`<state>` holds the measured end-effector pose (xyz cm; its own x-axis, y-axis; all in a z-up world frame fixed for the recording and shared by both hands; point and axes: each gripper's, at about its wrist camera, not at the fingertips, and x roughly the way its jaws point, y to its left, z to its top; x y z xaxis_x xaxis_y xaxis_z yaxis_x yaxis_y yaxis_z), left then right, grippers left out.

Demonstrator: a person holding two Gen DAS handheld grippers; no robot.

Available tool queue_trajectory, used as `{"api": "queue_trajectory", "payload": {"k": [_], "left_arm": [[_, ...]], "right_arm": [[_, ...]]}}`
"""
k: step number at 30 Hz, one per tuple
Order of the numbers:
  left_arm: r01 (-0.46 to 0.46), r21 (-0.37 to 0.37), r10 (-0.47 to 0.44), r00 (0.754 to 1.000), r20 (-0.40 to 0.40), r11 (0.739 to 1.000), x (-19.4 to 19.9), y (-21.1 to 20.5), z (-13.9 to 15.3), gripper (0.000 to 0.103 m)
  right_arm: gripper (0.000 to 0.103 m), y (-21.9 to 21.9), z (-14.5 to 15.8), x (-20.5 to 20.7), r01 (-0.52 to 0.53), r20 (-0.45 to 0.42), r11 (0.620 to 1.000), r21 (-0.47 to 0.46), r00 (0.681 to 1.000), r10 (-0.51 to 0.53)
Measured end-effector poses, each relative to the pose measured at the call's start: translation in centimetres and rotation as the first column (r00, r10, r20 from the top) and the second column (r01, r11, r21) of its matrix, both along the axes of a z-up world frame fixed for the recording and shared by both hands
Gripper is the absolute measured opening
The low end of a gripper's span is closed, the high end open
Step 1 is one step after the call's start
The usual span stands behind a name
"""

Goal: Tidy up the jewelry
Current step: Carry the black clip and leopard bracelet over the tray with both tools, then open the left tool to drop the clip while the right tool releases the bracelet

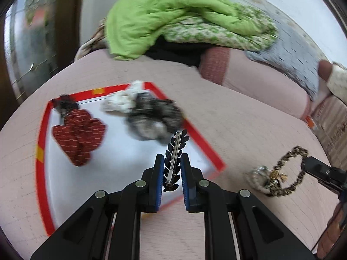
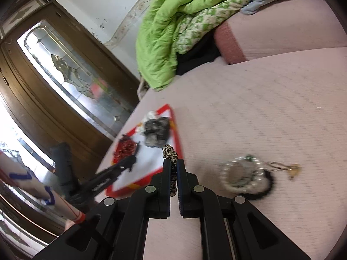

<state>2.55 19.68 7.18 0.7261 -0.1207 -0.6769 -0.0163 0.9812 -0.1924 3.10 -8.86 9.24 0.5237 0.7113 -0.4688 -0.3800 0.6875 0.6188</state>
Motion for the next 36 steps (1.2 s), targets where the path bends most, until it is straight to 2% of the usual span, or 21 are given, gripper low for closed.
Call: {"api": "queue_trajectory", "payload": {"k": [3,5,9,12,20,27,36], "left_arm": [[-0.034,0.022,0.034,0.999,-0.013,0.999,0.9,2.0,-0.4,0.015],[-0.055,0.012,0.055,0.998,-0.026,0.998,1.7,3.2,-0.8,0.015],[-0.088,-0.013,0.087,0.995,-0.054,0.996,3.1,4.9,-1.3,0.015],[-0.105,0.015,0.105,0.992,-0.069,0.994,4.1,5.6,-1.4,0.015],[-0.125,-0.001,0.123,0.983,-0.139,0.992,6.0,7.1,-2.8,0.015],[-0.129,0.021,0.131,0.977,-0.169,0.991,6.7,7.1,-3.4,0.015],[-0.134,0.038,0.138,0.973,-0.187,0.99,7.0,7.0,-3.8,0.015]], "right_arm": [[0.006,2.5,-0.3,1.2,-0.018,-0.032,0.999,0.028,0.999,0.019],[0.006,4.6,-0.8,2.3,-0.029,-0.054,0.999,0.035,0.998,0.031],[0.006,8.0,-1.1,4.1,-0.055,-0.068,0.998,0.02,0.996,0.057],[0.006,10.5,-1.4,5.6,-0.071,-0.078,0.997,0.0,0.994,0.071],[0.007,14.2,-3.0,8.5,-0.069,-0.122,0.997,-0.04,0.99,0.063],[0.007,15.3,-4.3,9.6,-0.048,-0.142,0.987,-0.154,0.99,0.026],[0.009,15.3,-5.6,10.4,-0.025,-0.158,0.97,-0.243,0.987,-0.014]]}}
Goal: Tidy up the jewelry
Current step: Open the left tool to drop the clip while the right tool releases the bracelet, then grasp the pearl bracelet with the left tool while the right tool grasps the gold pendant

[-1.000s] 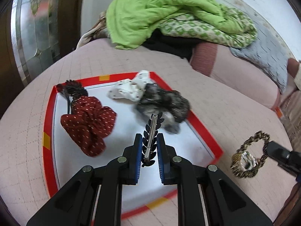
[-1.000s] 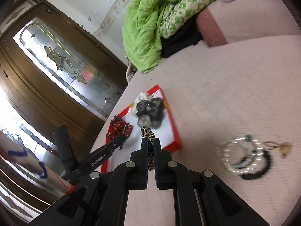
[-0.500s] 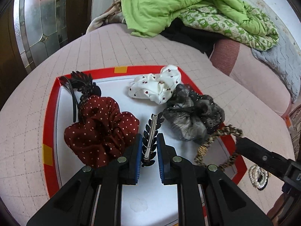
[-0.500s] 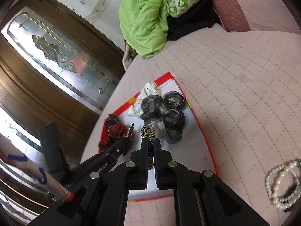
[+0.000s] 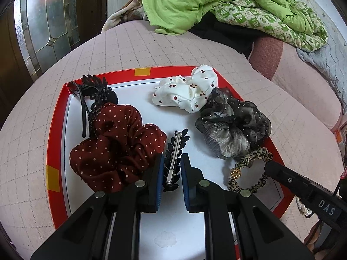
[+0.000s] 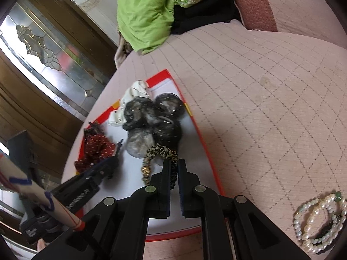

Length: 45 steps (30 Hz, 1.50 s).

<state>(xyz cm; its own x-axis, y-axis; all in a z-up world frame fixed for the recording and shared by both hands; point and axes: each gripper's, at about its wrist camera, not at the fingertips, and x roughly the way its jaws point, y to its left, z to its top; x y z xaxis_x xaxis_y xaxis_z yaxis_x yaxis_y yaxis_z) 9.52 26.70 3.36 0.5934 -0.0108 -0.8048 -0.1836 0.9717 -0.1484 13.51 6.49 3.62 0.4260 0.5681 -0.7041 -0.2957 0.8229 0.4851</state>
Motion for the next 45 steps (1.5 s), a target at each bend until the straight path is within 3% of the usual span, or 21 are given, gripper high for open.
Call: {"api": "queue_trajectory", "payload": {"k": [10,14,19,22,27,31,32,34,38,42,45], "left_arm": [[0.003,0.008,-0.003,1.0,0.006,1.0,0.1,-0.1,0.1,0.017],[0.003,0.016,-0.003,1.0,0.02,1.0,-0.1,-0.3,0.5,0.028],[0.004,0.027,-0.005,0.999,0.037,1.0,-0.3,-0.5,0.9,0.028],[0.003,0.034,-0.005,0.997,0.074,0.999,-0.7,-0.7,1.7,0.031],[0.019,0.054,-0.029,0.983,0.184,0.998,-1.8,-2.0,3.9,0.045],[0.077,0.086,-0.096,0.963,0.25,0.993,-2.6,-4.6,5.4,0.056],[0.094,0.098,-0.117,0.958,0.262,0.991,-2.8,-5.6,5.7,0.064],[0.138,0.113,-0.164,0.949,0.27,0.984,-3.2,-7.6,6.1,0.067],[0.237,0.181,-0.277,0.931,0.24,0.954,-3.7,-12.4,5.8,0.068],[0.376,0.164,-0.402,0.898,0.176,0.912,-3.9,-16.9,4.3,0.068],[0.469,0.144,-0.485,0.866,0.118,0.872,-3.9,-20.1,3.1,0.068]], "right_arm": [[0.01,1.5,0.4,-0.5,-0.032,0.063,0.987,-0.158,0.997,0.042],[0.022,1.7,0.7,-0.6,-0.046,0.075,0.98,-0.195,0.995,0.061],[0.023,2.3,1.6,-1.4,-0.065,0.1,0.969,-0.237,0.991,0.091],[0.023,2.3,2.3,-2.0,-0.074,0.119,0.963,-0.26,0.987,0.108],[0.026,0.8,4.0,-3.7,-0.052,0.175,0.956,-0.29,0.979,0.106],[0.026,-2.1,5.1,-6.2,0.015,0.262,0.934,-0.358,0.961,0.086],[0.026,-3.6,5.3,-6.9,0.038,0.28,0.933,-0.359,0.958,0.068],[0.026,-6.6,5.3,-7.8,0.088,0.284,0.934,-0.346,0.959,0.015],[0.026,-14.9,3.9,-9.4,0.222,0.227,0.933,-0.283,0.961,-0.16],[0.026,-21.1,1.2,-9.7,0.305,0.132,0.919,-0.248,0.951,-0.28],[0.026,-23.1,-0.2,-9.6,0.336,0.121,0.903,-0.268,0.942,-0.314]]}}
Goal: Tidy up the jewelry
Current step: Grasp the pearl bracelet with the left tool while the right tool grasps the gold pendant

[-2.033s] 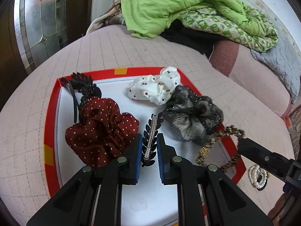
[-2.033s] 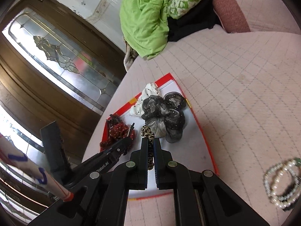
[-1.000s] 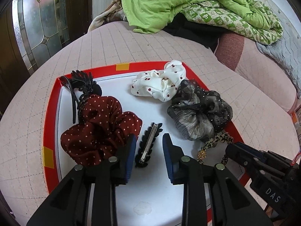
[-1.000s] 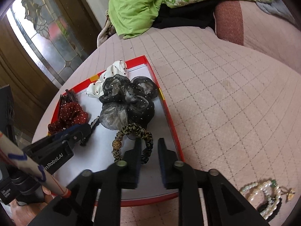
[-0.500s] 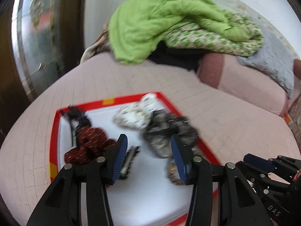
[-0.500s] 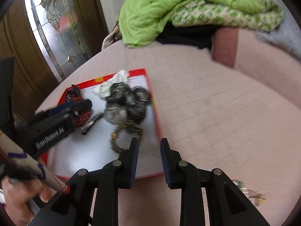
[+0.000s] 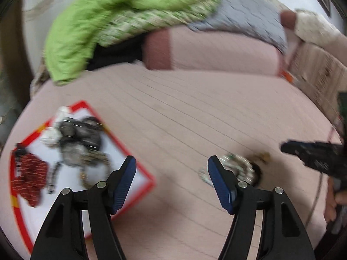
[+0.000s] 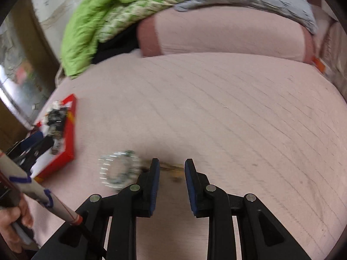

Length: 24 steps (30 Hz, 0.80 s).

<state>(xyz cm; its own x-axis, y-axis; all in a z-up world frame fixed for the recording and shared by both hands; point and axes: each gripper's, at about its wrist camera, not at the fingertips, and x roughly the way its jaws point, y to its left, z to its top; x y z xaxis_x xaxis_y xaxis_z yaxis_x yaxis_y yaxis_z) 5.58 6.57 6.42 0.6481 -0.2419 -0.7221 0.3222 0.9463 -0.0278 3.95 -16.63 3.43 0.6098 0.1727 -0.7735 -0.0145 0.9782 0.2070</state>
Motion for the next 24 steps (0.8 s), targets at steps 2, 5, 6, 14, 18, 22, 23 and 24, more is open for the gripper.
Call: {"api": "queue_trajectory", "payload": {"k": [2,5,6,14,18,22,23,24], "left_arm": [[0.075,-0.013,-0.075,0.996,-0.056,0.997,-0.1,-1.9,-1.0,0.068],[0.117,0.012,-0.115,0.988,-0.103,0.993,-0.2,-4.2,-2.4,0.068],[0.115,0.029,-0.111,0.988,-0.107,0.993,0.0,-4.7,-2.8,0.068],[0.044,0.086,-0.03,0.987,-0.158,0.995,2.7,-5.9,-5.8,0.047],[0.063,0.167,-0.043,0.992,-0.121,0.984,2.8,-7.2,-6.6,0.021],[0.06,0.132,-0.046,0.994,-0.103,0.99,2.8,-6.9,-5.7,0.01],[0.059,0.114,-0.048,0.994,-0.096,0.992,2.8,-6.6,-5.2,0.01],[0.056,0.096,-0.048,0.995,-0.088,0.994,2.7,-6.3,-4.8,0.01]], "right_arm": [[0.026,-1.1,-0.8,0.4,0.0,-0.028,0.999,0.044,1.0,0.002],[0.026,-1.5,-0.9,0.8,-0.008,-0.025,0.999,0.039,1.0,0.009],[0.026,-1.4,-0.9,0.7,-0.01,-0.021,0.999,0.033,1.0,0.011],[0.026,0.4,-1.2,0.2,-0.067,-0.013,0.998,-0.013,0.998,0.067],[0.026,0.5,-1.6,0.5,-0.077,-0.028,0.997,-0.021,0.997,0.076],[0.026,0.8,-1.9,0.7,-0.089,-0.035,0.995,-0.045,0.996,0.087],[0.026,1.0,-1.9,0.8,-0.097,-0.033,0.994,-0.054,0.995,0.095],[0.026,1.2,-1.9,0.8,-0.105,-0.03,0.992,-0.062,0.994,0.104]]}}
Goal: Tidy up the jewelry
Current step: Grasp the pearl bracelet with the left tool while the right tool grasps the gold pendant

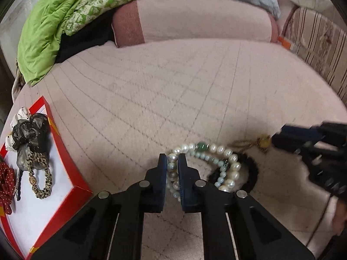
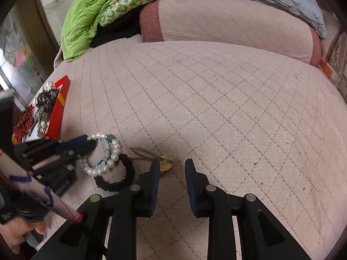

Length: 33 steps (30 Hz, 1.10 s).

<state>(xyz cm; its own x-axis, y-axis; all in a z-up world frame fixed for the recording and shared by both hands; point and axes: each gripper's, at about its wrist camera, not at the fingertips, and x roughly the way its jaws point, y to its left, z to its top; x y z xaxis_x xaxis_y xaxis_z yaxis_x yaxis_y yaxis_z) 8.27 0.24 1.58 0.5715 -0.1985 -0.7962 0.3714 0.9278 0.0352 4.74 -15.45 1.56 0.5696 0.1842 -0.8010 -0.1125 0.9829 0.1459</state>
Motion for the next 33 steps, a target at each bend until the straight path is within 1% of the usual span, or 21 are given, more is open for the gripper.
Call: {"api": "queue_trajectory", "payload": {"k": [4,6,8,11,13,15,17,23,26,29,31,33], "left_arm": [[-0.013,-0.057,0.016,0.998,0.058,0.998,-0.3,1.3,2.0,0.01],[-0.022,-0.062,0.028,0.996,0.087,0.998,-0.5,1.8,2.7,0.009],[-0.026,-0.075,0.033,0.995,0.099,0.997,-0.5,2.1,3.1,0.009],[-0.029,-0.089,0.04,0.992,0.12,0.996,-0.6,2.6,3.7,0.009],[-0.032,-0.099,0.045,0.99,0.134,0.995,-0.7,2.9,4.1,0.009],[-0.032,-0.104,0.047,0.989,0.141,0.994,-0.8,3.2,4.3,0.009],[-0.039,-0.11,0.055,0.987,0.149,0.993,-0.8,3.6,4.6,0.009],[-0.05,-0.132,0.07,0.985,0.156,0.99,-0.7,4.5,5.0,0.009],[-0.056,-0.143,0.077,0.986,0.146,0.988,-0.5,4.8,5.0,0.009],[-0.066,-0.154,0.087,0.987,0.134,0.986,-0.4,5.1,4.9,0.009],[-0.075,-0.177,0.097,0.988,0.116,0.981,-0.2,5.4,4.8,0.009],[-0.08,-0.205,0.101,0.991,0.091,0.976,0.2,5.8,4.7,0.009]], "right_arm": [[0.026,1.1,-0.2,0.5,-0.042,0.005,0.999,-0.027,0.999,0.042],[0.026,1.5,-0.7,0.8,-0.052,-0.004,0.997,-0.055,0.999,0.052],[0.026,1.8,-1.8,1.1,-0.056,-0.035,0.995,-0.08,0.998,0.054],[0.026,2.1,-1.8,1.1,-0.064,-0.02,0.993,-0.098,0.998,0.062],[0.021,2.2,-1.8,0.9,-0.067,-0.017,0.991,-0.113,0.998,0.066],[0.02,2.2,-1.5,0.7,-0.063,-0.013,0.99,-0.124,0.998,0.062],[0.02,1.9,-1.2,0.4,-0.05,-0.002,0.993,-0.105,0.999,0.05],[0.02,0.6,0.7,-0.3,-0.008,0.068,1.0,-0.02,0.998,0.009],[0.02,0.2,1.4,-0.5,0.009,0.097,1.0,0.009,0.995,-0.01],[0.02,-0.6,2.1,-0.7,0.034,0.119,0.997,0.063,0.992,-0.042],[0.02,-1.0,2.7,-0.9,0.045,0.135,0.994,0.096,0.989,-0.058],[0.02,-1.2,3.2,-0.8,0.053,0.151,0.993,0.11,0.986,-0.07]]}}
